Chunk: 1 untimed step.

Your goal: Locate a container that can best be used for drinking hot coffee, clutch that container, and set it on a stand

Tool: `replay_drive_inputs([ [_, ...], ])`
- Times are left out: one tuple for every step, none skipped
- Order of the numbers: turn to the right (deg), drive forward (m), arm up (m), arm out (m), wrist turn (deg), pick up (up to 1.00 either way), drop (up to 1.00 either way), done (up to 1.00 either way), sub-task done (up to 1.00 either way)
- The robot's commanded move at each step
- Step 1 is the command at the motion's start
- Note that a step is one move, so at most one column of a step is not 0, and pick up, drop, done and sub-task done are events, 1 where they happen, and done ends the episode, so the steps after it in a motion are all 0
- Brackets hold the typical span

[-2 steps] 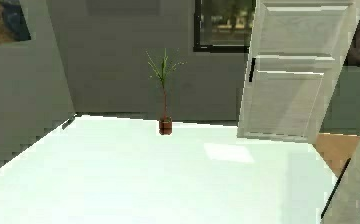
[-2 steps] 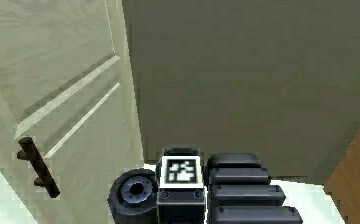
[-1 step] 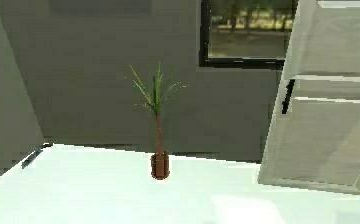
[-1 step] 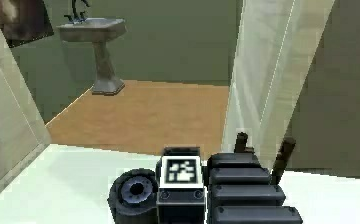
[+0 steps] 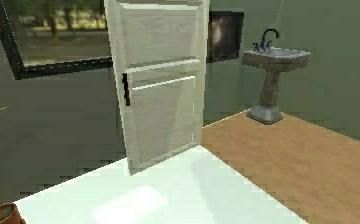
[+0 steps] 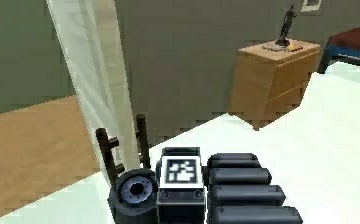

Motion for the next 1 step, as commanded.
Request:
replay_drive_inputs([
  [3.0, 0.00, 0.00, 0.00, 0.0, 0.00, 0.00, 0.00, 0.00],
])
